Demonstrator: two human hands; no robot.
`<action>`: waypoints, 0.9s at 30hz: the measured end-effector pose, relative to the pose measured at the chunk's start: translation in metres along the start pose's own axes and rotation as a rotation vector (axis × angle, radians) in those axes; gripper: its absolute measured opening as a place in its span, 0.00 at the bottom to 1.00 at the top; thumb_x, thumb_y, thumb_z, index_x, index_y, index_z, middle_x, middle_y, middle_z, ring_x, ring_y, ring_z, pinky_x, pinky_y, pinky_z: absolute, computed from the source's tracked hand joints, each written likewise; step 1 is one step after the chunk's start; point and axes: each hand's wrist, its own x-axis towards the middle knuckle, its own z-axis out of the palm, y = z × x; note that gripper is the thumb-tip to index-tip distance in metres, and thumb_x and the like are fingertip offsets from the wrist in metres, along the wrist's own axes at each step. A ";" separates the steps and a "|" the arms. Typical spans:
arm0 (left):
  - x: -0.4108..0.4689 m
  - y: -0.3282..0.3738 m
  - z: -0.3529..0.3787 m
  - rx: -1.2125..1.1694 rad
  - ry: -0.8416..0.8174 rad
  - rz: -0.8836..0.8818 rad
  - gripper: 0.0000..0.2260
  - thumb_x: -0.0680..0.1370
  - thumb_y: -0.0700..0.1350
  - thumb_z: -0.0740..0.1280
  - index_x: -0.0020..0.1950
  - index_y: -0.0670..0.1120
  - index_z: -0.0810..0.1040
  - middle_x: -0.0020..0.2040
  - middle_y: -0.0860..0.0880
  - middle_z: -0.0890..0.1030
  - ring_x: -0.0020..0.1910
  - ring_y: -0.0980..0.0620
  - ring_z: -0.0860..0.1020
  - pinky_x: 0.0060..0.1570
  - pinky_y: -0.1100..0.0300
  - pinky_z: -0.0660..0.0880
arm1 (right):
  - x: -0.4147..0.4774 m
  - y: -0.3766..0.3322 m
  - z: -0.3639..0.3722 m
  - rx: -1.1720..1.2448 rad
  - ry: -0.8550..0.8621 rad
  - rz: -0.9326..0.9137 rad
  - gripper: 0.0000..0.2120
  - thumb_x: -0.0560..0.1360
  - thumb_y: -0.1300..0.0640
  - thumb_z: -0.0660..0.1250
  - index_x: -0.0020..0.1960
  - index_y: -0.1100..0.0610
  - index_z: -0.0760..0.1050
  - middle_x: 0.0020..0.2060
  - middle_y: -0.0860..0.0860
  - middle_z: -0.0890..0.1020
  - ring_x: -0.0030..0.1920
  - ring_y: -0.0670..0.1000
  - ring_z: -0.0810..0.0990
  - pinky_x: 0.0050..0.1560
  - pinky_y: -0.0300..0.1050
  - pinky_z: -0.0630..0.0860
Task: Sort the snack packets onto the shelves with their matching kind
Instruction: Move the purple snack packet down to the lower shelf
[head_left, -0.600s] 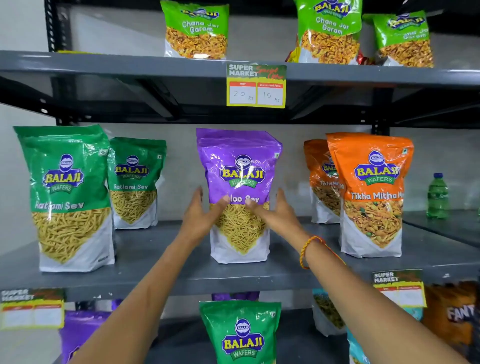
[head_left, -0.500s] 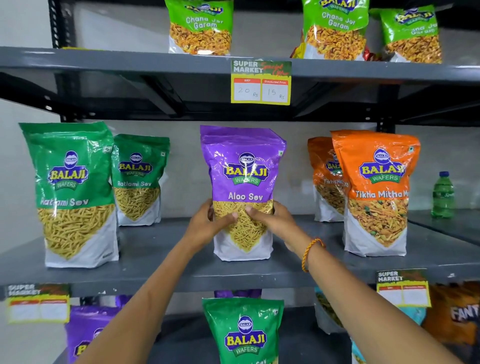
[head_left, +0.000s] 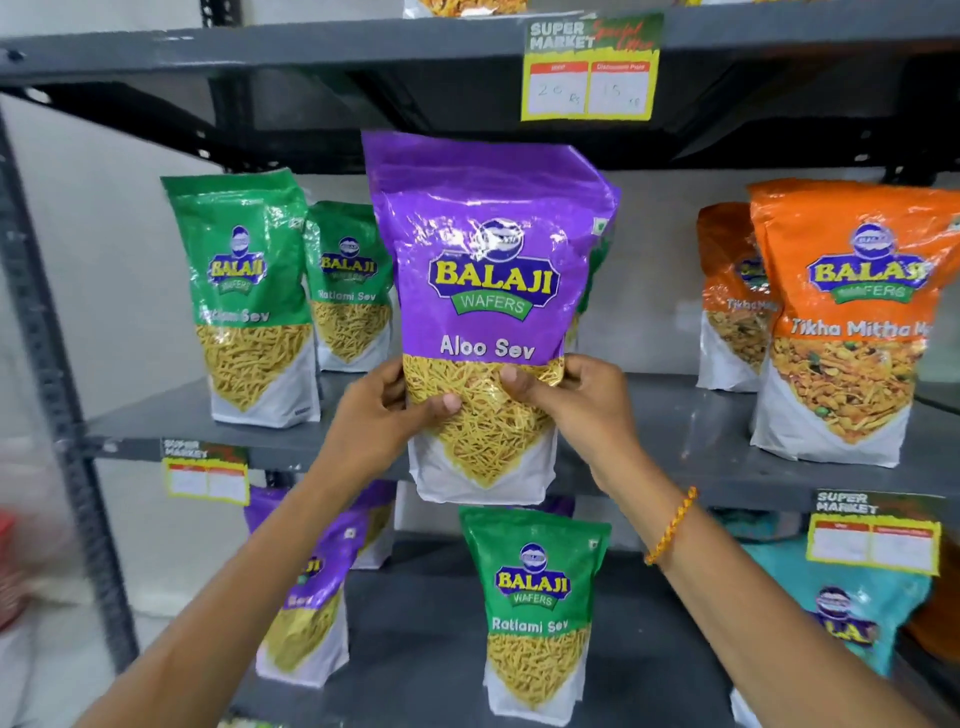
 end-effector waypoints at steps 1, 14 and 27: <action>-0.015 0.006 -0.004 0.011 0.024 0.000 0.16 0.68 0.36 0.70 0.54 0.44 0.76 0.47 0.52 0.83 0.44 0.60 0.81 0.43 0.69 0.77 | -0.011 -0.004 0.004 0.014 -0.023 -0.011 0.15 0.59 0.48 0.77 0.41 0.55 0.81 0.39 0.51 0.86 0.41 0.50 0.85 0.48 0.54 0.82; -0.204 -0.052 -0.050 0.071 0.235 -0.336 0.28 0.52 0.51 0.79 0.51 0.50 0.79 0.46 0.51 0.86 0.46 0.51 0.82 0.46 0.57 0.80 | -0.148 0.081 0.066 0.152 -0.377 0.170 0.14 0.55 0.47 0.79 0.39 0.47 0.83 0.37 0.54 0.87 0.42 0.60 0.84 0.44 0.59 0.80; -0.162 -0.233 -0.065 0.297 0.165 -0.591 0.25 0.60 0.47 0.78 0.52 0.60 0.71 0.51 0.51 0.82 0.52 0.49 0.79 0.52 0.48 0.77 | -0.114 0.260 0.132 0.068 -0.259 0.565 0.12 0.58 0.59 0.78 0.40 0.53 0.81 0.42 0.56 0.85 0.41 0.51 0.83 0.45 0.47 0.79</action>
